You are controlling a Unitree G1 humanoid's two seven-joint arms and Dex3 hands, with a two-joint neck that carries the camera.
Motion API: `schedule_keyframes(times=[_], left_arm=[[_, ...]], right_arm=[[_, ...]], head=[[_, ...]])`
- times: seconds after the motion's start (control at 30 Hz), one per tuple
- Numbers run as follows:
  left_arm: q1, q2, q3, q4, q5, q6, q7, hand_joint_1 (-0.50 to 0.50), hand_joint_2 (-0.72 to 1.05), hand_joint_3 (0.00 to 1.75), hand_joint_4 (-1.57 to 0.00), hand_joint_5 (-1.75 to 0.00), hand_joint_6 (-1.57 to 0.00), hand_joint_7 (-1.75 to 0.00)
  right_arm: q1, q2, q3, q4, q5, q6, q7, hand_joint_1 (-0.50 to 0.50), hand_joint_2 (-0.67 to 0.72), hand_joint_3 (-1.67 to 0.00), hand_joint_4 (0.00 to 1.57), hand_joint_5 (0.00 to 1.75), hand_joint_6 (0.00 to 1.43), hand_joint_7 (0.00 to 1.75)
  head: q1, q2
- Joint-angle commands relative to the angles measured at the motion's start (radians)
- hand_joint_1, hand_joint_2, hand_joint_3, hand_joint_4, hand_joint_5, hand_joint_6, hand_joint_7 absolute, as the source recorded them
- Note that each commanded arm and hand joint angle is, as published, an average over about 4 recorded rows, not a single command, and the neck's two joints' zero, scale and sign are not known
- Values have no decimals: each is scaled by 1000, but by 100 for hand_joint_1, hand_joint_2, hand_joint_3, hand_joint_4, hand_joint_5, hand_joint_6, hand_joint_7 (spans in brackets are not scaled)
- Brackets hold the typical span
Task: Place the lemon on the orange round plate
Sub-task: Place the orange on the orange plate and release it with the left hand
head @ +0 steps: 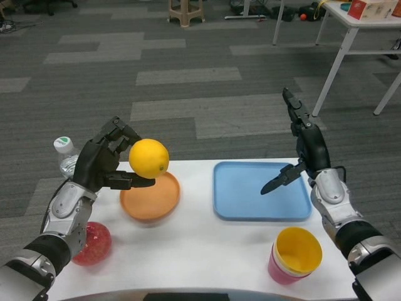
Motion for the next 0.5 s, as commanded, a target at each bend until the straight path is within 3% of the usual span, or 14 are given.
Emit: schedule_keyframes(times=[0.03,0.13,0.27,0.5], left_arm=[[0,-12,0,75,7,24,4,50,60,9,-15,-175,-90,-168],[-8,-21,-5,113,17,39,5,50,60,9,-15,-175,-93,-168],[-37,-55,-11,253,50,64,17,50,60,9,-11,-175,-98,-168],[-67,-98,-9,330,105,71,60,50,60,9,-10,-175,-99,-168]], right_arm=[[8,-1,-1,-3,8,5,0,-46,22,0,3,0,0,0],[8,-1,-1,-2,8,5,0,-46,22,0,3,0,0,0],[8,0,3,-2,8,5,0,-46,22,0,3,0,0,0],[8,2,3,-2,8,5,0,-46,22,0,3,0,0,0]], head=[[6,-4],[9,-6],[20,-40],[23,-56]])
